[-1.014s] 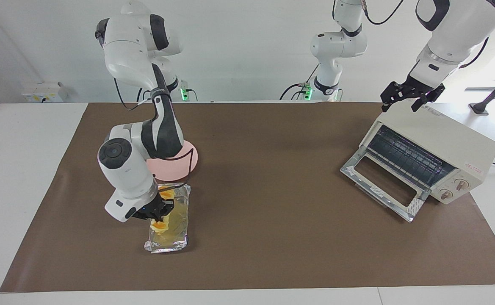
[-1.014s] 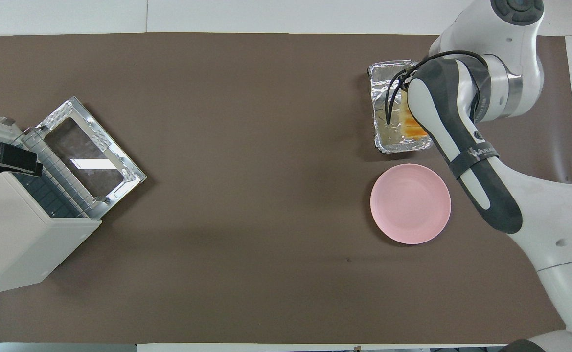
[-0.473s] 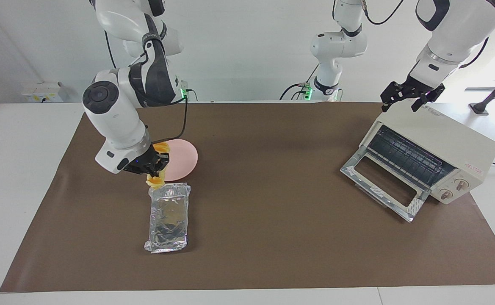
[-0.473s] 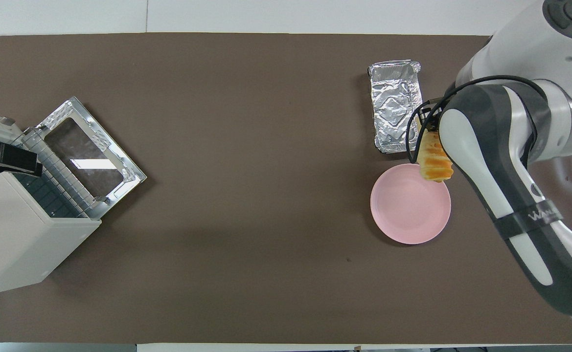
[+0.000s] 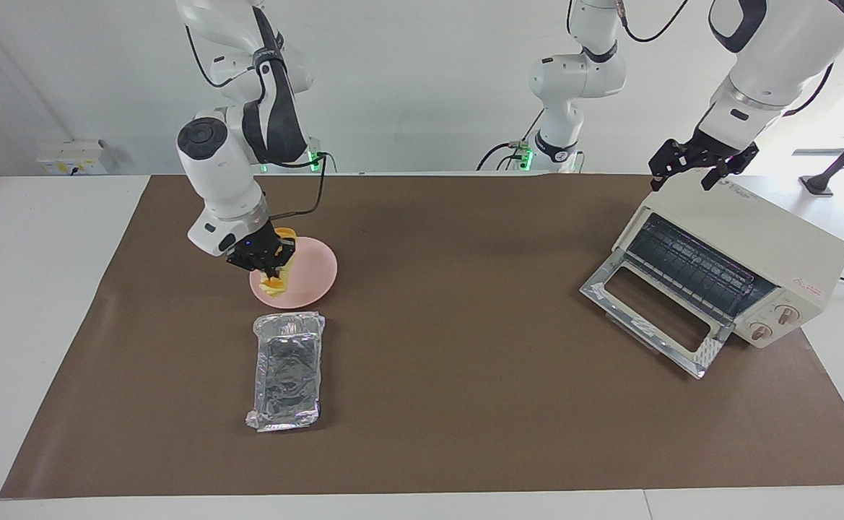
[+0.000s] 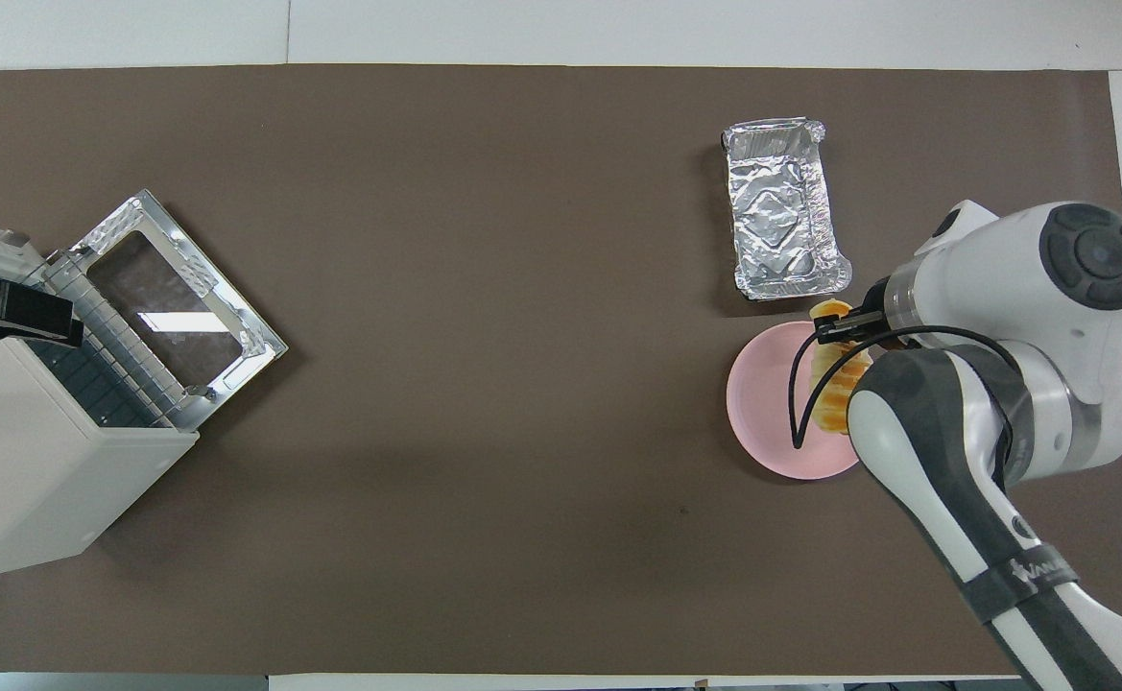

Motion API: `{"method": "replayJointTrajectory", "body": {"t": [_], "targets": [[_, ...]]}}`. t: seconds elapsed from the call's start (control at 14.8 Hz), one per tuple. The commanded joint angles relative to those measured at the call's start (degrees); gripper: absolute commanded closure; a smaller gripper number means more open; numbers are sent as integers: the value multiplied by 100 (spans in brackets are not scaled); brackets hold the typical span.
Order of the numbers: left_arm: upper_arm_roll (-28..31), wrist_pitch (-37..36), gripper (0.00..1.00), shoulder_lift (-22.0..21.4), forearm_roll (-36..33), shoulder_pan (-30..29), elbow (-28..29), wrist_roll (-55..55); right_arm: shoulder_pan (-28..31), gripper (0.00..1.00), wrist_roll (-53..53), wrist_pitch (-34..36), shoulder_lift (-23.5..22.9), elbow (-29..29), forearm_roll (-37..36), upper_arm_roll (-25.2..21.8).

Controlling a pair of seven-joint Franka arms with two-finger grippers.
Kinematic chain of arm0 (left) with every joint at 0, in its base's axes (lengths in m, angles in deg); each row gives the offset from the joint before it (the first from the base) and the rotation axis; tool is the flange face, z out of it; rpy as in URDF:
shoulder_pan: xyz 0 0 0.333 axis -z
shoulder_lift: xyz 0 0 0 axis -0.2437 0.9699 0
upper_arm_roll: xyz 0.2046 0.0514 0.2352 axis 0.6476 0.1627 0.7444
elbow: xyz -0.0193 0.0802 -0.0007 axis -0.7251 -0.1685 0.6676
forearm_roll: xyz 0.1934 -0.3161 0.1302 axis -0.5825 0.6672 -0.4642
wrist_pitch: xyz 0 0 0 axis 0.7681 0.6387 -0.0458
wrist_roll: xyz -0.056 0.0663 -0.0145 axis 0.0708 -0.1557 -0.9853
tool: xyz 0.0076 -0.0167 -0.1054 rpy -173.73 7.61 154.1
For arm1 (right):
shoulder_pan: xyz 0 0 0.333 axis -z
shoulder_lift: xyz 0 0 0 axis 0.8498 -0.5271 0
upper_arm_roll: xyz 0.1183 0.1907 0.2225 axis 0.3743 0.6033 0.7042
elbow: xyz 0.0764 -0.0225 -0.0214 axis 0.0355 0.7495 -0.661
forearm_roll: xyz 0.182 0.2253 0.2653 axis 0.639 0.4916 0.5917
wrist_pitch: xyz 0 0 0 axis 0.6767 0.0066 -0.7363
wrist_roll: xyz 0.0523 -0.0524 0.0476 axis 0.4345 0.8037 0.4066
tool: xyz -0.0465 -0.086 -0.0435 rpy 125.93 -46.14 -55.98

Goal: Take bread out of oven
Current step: 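Carry the bread slices onto the pink plate with the right gripper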

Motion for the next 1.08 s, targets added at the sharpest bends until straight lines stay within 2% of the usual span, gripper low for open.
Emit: {"method": "replayJointTrajectory", "body": {"t": [0.0, 0.2, 0.41, 0.61, 0.68, 0.74, 0.81, 1.01], "targets": [[-1, -108, 0, -33, 98, -39, -21, 14, -145, 100, -266, -841, 450, 971, 81, 23], [-1, -108, 0, -33, 98, -39, -21, 23, -172, 100, -311, -1281, 319, 1130, 81, 23], [-1, -108, 0, -33, 98, -39, -21, 23, -320, 100, -469, -1966, 292, 1560, 81, 32], [-1, -108, 0, -33, 89, -39, -21, 23, -330, 100, -556, -2021, 283, 1606, 81, 32], [-1, -108, 0, -33, 98, -39, -21, 14, -322, 88, -644, -2003, 283, 1606, 81, 32], [-1, -108, 0, -33, 98, -39, -21, 14, -330, 41, -653, -1995, 283, 1606, 81, 32], [-1, -108, 0, -33, 89, -39, -21, 23, -322, 0, -645, -1986, 283, 1606, 81, 32], [-1, -108, 0, -33, 89, -39, -21, 14, -269, 0, -592, -1689, 283, 1422, 81, 32]]}}
